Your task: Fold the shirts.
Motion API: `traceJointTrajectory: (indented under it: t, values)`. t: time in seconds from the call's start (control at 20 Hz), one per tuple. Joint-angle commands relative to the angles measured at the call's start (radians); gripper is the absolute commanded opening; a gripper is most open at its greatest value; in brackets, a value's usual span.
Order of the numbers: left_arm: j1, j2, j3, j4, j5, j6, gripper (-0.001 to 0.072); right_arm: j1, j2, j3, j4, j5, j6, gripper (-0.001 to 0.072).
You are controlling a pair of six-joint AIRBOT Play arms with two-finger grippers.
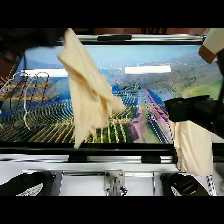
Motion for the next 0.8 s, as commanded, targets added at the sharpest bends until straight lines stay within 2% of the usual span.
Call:
traceJointTrajectory:
  t: [0.0, 0.1, 0.25, 0.3, 0.4, 0.5, 0.6, 0.7, 0.75]
  values:
    - [-0.179, 0.053, -0.261, 0.015, -0.021, -0.097, 0.0033, 0.000, 0.041, 0.010, -0.011, 0.203, -0.004, 0.0555]
    - [-0.269, 0.019, -0.408, 0.015, 0.081, -0.127, 0.0034, 0.000, 0.041, -0.053, 0.031, 0.259, -0.018, 0.0555]
    - [-0.344, -0.083, -0.505, 0.014, 0.188, -0.186, 0.0043, 0.000, 0.041, -0.207, 0.098, 0.218, -0.019, 0.0555]
    - [-0.343, -0.111, -0.499, 0.006, 0.177, -0.184, 0.0162, 0.000, 0.041, -0.251, 0.115, 0.184, -0.008, 0.0555]
    - [-0.288, -0.120, -0.458, 0.013, 0.055, -0.176, 0.0700, 0.000, 0.041, -0.299, 0.145, 0.124, 0.014, 0.0555]
    - [-0.181, -0.104, -0.393, 0.050, -0.170, -0.166, 0.0720, 0.000, 0.041, -0.300, 0.156, 0.093, 0.014, 0.0555]
    - [-0.050, -0.061, -0.383, 0.068, -0.384, -0.102, 0.0720, 0.000, 0.035, -0.301, 0.156, 0.082, 0.013, 0.0556]
    - [0.049, 0.009, -0.466, 0.072, -0.472, -0.094, 0.0720, 0.000, -0.001, -0.300, 0.160, 0.071, -0.005, 0.0556]
    - [0.086, 0.063, -0.552, 0.072, -0.465, -0.094, 0.0720, 0.000, -0.030, -0.300, 0.171, 0.057, -0.021, 0.0556]
